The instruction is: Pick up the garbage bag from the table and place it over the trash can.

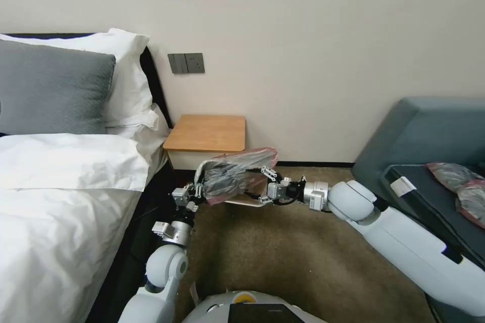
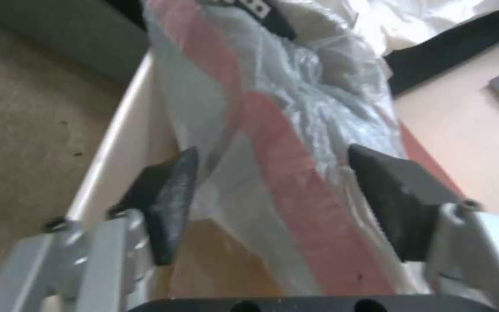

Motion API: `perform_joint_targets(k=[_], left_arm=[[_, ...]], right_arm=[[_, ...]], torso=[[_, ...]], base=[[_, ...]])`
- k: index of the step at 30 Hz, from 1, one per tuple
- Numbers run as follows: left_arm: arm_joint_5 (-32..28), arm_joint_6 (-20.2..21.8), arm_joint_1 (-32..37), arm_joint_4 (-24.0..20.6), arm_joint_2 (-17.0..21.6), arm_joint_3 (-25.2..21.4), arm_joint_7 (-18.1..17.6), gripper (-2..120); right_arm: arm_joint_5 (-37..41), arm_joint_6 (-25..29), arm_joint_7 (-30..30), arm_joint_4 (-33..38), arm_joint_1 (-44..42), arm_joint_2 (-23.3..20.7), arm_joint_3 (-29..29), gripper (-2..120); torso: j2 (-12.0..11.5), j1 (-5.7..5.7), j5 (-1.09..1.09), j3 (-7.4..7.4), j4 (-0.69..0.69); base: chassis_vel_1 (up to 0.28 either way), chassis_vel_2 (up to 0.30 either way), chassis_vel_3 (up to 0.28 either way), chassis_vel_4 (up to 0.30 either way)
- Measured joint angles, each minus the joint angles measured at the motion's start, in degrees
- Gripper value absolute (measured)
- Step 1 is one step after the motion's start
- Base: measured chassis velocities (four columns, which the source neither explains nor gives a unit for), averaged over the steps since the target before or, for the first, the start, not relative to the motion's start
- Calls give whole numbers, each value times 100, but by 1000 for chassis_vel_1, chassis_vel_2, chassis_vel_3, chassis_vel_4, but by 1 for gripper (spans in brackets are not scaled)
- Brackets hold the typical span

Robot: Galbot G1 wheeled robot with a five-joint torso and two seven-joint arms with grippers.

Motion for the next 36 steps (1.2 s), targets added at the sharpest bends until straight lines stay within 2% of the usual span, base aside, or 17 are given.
perform_joint_targets(k=[1,4,5,8,9,18,26,30,36], left_arm=[[0,0,0,0,0,0,0,9],[-19,3,0,-1,-2,2,0,9],[-19,3,0,-1,-2,2,0,9],[-29,9,-10,-10,-4,4,0,9],[-29,9,-10,-10,-4,4,0,9],[-63,51,-20,-42,-17,6,-27,9],[-103,146,-46,-90,-10,1,-91,9],[-118,229,-70,-107,-8,2,-136,9],[-257,391,-77,-185,-8,5,-212,9]], right_arm=[[0,0,0,0,0,0,0,67],[4,46,-111,-35,-60,-59,30,49],[4,46,-111,-35,-60,-59,30,49],[17,70,-164,-38,-83,-112,56,36],[17,70,-164,-38,-83,-112,56,36],[151,89,-192,-11,-140,-214,129,0],[446,90,-166,52,-328,-275,201,0],[1167,51,-155,121,-434,-325,275,0],[1710,7,-428,203,-624,-428,451,0]], torso=[[0,0,0,0,0],[0,0,0,0,-1],[0,0,0,0,-1],[0,0,1,0,0],[0,0,1,0,0],[0,0,0,0,1],[0,0,0,-1,0],[0,0,1,-1,0],[0,0,0,0,0]], base=[[0,0,0,0],[0,0,0,0],[0,0,0,0],[0,0,0,0],[0,0,0,0],[0,0,0,0],[0,0,0,0],[0,0,0,0],[0,0,0,0]])
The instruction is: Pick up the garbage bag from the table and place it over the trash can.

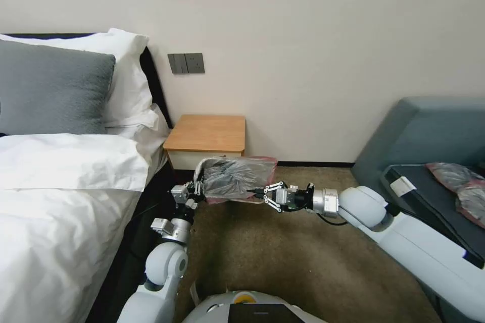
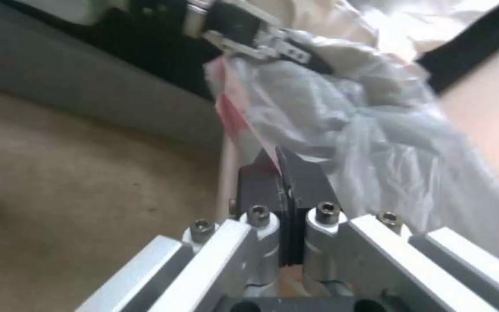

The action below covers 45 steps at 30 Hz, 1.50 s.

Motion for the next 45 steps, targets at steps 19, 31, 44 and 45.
perform_joint_targets(k=[19,31,44,45], left_arm=[[-1361,805,55,-501,-23,-95,-438,9],[-1869,1059,150,-618,12,-118,-593,9],[-1864,1114,11,-464,-34,-190,-658,9],[-1838,1113,25,-463,-45,-194,-658,9]], right_arm=[[-65,168,-1235,-152,-404,-84,507,0],[-380,579,-1140,-225,-687,193,1134,15],[243,772,-2359,-136,-1020,87,2034,61],[527,715,-2322,-131,-1070,86,2067,65]], torso=[[0,0,0,0,1],[0,0,0,0,1],[0,0,0,0,0],[0,0,0,0,1]], base=[[0,0,0,0],[0,0,0,0],[0,0,0,0],[0,0,0,0]])
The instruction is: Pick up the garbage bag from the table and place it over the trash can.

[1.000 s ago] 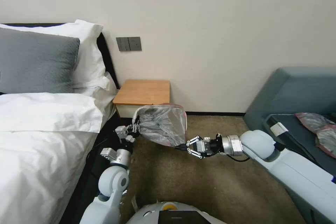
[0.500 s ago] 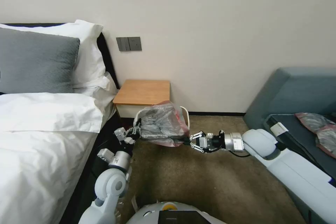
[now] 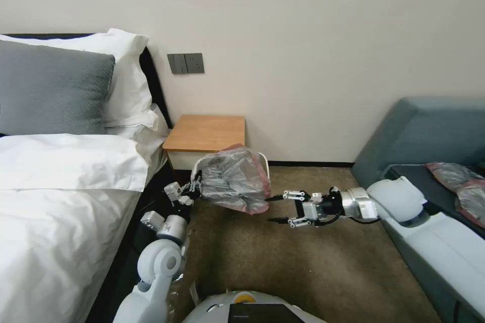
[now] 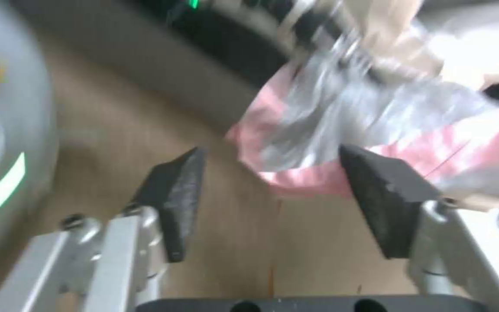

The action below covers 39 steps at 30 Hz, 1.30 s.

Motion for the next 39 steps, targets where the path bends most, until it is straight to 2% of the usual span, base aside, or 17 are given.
perform_joint_targets(k=[1,3,6,7,8,10,11,13,14,15,16,19,21,27,32,35,39], left_arm=[[80,-17,24,5,-9,-1,0,9],[116,-31,31,10,-10,-1,0,9],[322,-140,37,38,-9,12,0,9],[322,-140,37,38,-9,12,0,9],[387,-174,37,42,-9,16,2,9],[532,-252,30,38,-3,27,7,9],[532,-252,30,38,-3,27,7,9],[611,-290,-89,45,7,64,13,9],[611,-290,-89,45,7,64,13,9],[632,-303,-166,68,9,83,17,9],[650,-318,-186,81,12,96,22,9],[666,-327,-181,86,16,107,40,9],[678,-335,-165,85,16,105,44,9],[693,-335,-158,77,17,101,55,9],[734,-335,-148,93,12,107,59,9],[740,-335,-166,111,12,109,62,9],[740,-335,-189,129,9,110,63,9]], right_arm=[[519,-156,253,64,-133,7,44,72],[753,-235,479,113,-204,28,47,76],[1233,-354,2300,439,-471,230,-195,90],[1233,-354,2300,439,-471,230,-195,90],[1157,-410,2854,592,-541,298,-297,93],[351,-1200,4649,1235,-801,519,-621,100],[351,-1200,4649,1235,-801,519,-621,100],[-561,-1961,5953,1688,-1165,754,-758,100],[-561,-1961,5953,1688,-1165,754,-758,100],[-979,-2219,6400,1808,-1342,893,-796,100],[-1221,-2326,6613,1820,-1380,986,-854,99],[-1600,-2407,6837,1720,-1263,1123,-1012,94],[-1712,-2482,6953,1609,-1074,1181,-1148,84],[-1519,-2492,6837,1423,-689,1249,-1380,70],[-1219,-2499,6622,1435,-643,1288,-1486,73],[-1173,-2500,6516,1422,-630,1316,-1506,86],[-1164,-2506,6508,1513,-645,1311,-1467,90]], torso=[[0,0,0,0,0],[0,0,-1,0,0],[0,0,0,0,0],[0,0,0,0,0],[0,0,0,0,1],[0,0,-2,0,1],[0,0,-2,0,1],[0,0,-1,0,1],[0,0,-1,0,1],[0,0,-1,0,-7],[0,0,-2,0,-7],[0,0,0,0,-4],[0,0,0,0,3],[0,0,0,0,-1],[0,0,0,0,0],[0,0,0,0,0],[0,0,-1,0,-2]], base=[[0,0,0,0],[0,0,0,0],[0,0,0,0],[0,0,0,0],[0,0,0,0],[0,0,0,0],[0,0,0,0],[0,0,0,0],[0,0,0,0],[0,0,0,0],[0,0,0,0],[0,0,0,0],[0,0,0,0],[0,0,0,0],[0,0,0,0],[0,0,0,0],[0,0,0,0]])
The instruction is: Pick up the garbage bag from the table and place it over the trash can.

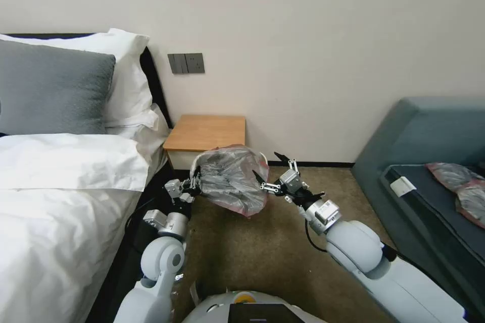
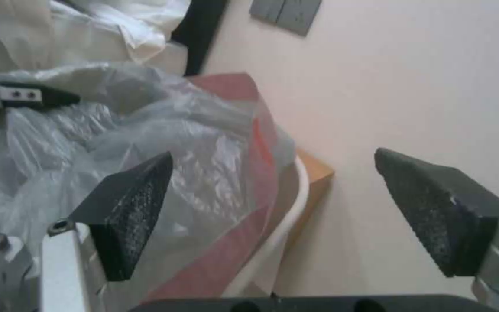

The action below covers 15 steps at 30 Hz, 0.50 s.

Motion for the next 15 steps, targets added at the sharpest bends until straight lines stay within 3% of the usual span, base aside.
perform_joint_targets(k=[7,15], left_arm=[[2,0,20,-40,-9,5,5,9],[6,1,26,-83,-15,3,8,9]], right_arm=[[168,-33,25,-62,63,-22,24,85],[822,-201,129,-75,93,-40,11,51]], torso=[[0,0,2,0,1],[0,0,1,0,1]], base=[[0,0,0,0],[0,0,0,0]])
